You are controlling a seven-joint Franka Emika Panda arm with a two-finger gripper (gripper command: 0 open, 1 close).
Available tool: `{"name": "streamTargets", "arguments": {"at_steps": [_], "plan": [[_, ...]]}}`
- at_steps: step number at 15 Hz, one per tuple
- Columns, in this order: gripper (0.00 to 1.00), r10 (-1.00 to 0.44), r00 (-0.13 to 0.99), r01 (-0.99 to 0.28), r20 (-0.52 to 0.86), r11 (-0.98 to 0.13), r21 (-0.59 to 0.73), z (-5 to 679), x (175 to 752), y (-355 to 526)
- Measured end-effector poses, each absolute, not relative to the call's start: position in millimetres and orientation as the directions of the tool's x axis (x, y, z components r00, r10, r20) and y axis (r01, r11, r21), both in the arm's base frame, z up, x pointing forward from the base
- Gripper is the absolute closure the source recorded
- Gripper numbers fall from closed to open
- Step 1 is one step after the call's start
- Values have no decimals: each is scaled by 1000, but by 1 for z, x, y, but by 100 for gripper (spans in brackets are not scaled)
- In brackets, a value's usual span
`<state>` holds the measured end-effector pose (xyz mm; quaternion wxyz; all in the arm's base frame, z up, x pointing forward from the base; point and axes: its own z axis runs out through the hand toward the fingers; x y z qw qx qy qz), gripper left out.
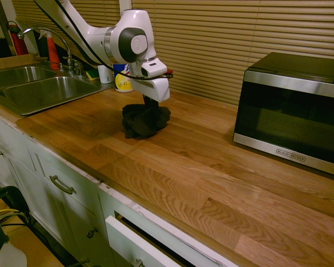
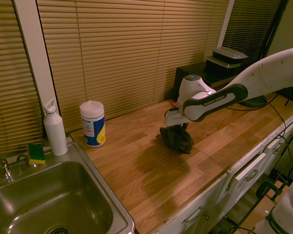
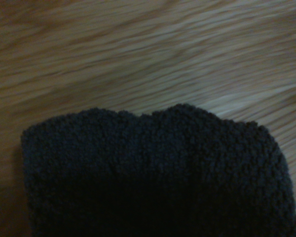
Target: Clear the spill
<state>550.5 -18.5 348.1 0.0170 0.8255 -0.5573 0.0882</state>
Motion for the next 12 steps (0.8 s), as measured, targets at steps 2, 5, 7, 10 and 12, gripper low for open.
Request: {"name": "streamTargets", "arguments": {"at_steps": [2, 5, 7, 10, 12], "plan": [[100, -932, 322, -939, 168, -337, -74, 348, 549, -46], [100, -948, 268, -956, 170, -284, -77, 349, 546, -79], [100, -955, 241, -963, 174, -258, -83, 350, 544, -95], [100, -947, 268, -954, 176, -286, -90, 356, 543, -85], [100, -938, 299, -942, 177, -320, -101, 364, 540, -67]]}}
